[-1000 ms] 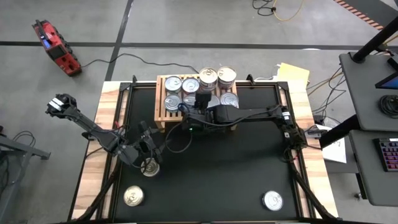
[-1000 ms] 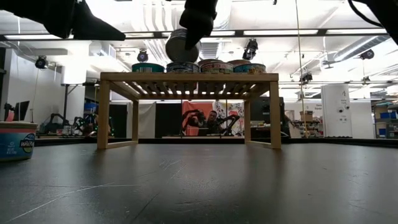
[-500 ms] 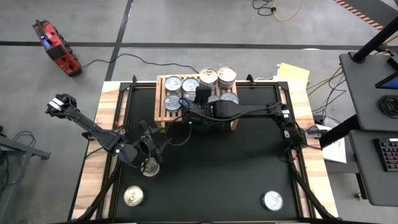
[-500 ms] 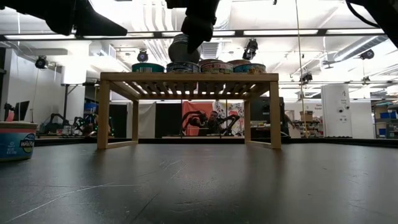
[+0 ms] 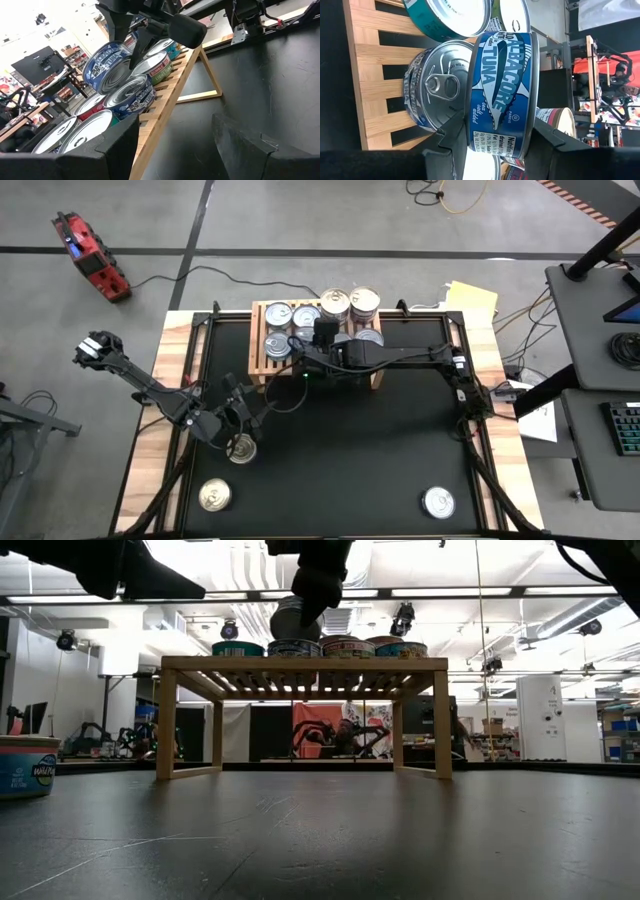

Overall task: Stack canned seafood by type on shelf
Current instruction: Stack the blue tuna can on top of the blue tuna can

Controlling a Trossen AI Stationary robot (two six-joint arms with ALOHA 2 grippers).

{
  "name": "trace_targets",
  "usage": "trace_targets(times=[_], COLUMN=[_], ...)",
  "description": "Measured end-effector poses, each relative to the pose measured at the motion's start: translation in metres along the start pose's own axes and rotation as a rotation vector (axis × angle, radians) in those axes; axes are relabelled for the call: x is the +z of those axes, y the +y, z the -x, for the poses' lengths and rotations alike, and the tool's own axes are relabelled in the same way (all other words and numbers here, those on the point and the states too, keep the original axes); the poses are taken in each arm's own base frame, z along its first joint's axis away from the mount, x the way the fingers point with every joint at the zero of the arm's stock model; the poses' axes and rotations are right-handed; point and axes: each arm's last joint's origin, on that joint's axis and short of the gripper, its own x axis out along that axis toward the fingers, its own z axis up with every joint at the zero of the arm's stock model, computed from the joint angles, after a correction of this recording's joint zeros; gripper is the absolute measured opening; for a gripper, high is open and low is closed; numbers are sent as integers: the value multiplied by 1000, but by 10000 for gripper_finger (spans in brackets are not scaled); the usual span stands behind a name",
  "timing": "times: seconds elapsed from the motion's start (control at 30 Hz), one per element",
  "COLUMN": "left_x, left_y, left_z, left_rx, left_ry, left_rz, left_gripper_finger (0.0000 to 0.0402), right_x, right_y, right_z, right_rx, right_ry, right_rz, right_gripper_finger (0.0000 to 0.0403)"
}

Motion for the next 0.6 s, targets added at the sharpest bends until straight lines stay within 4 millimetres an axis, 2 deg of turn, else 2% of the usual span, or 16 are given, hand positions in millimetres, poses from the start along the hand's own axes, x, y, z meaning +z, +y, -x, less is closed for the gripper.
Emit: trace_targets(times=[0.43, 0.6], left_x=[-1, -1], left_y=[0, 0], left_z=[0, 0], left_rx=[0, -1], left_ry=[1, 1], left_rz=[9, 8], left_gripper_finger=[233, 233], right_x=[0, 1], right_y=[1, 1], right_z=[-2, -3], right_rx=[32, 62], right_ry=[-9, -19], right_rz=[0, -11], right_gripper_finger=[144, 163])
